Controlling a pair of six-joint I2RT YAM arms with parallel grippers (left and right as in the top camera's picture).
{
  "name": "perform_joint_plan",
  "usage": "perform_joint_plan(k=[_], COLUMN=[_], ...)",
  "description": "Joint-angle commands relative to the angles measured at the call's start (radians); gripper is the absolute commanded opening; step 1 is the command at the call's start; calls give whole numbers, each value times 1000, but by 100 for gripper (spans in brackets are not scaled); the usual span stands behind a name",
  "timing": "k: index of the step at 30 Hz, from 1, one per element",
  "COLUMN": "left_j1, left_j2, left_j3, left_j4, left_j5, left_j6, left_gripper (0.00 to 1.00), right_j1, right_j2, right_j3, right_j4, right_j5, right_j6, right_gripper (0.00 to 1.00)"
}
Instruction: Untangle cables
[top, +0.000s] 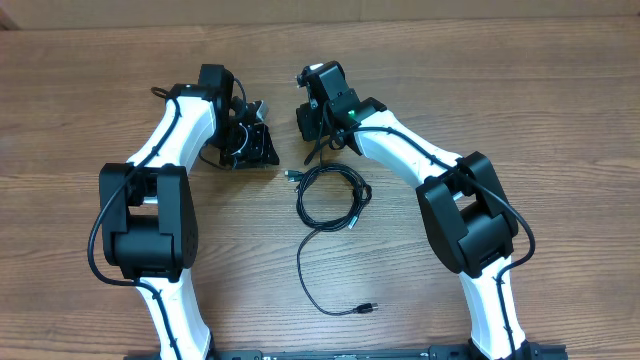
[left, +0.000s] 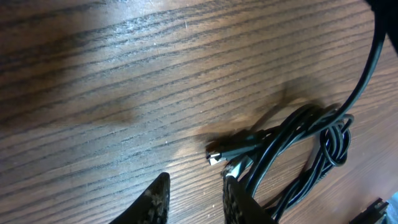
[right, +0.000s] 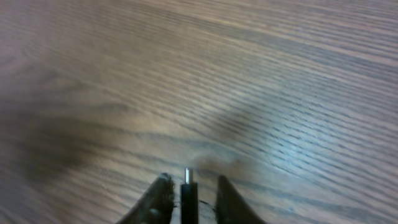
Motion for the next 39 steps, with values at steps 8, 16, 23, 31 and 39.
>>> perform_joint_plan(k=[8, 16, 23, 31, 39], left_j1=[-13, -14, -21, -80, -150], left_j2=[12, 12, 12, 12, 14], left_j3=[21, 21, 21, 21, 21], left_j4=[-18, -18, -20, -29, -5], left_j5=[-10, -9, -5, -10, -113], left_j6=[24, 24, 24, 35, -24], left_gripper=[27, 28, 28, 33, 34], right_j1=[-2, -2, 0, 1, 2], right_j2=[-115, -179, -177, -177, -177], right_j3=[2, 2, -4, -117, -209], right_j4=[-135, -421, -602, -573, -529], right_j5=[20, -3, -126, -126, -225], right_j6=[52, 230, 328, 584, 594], right_gripper=[4, 4, 4, 4, 4])
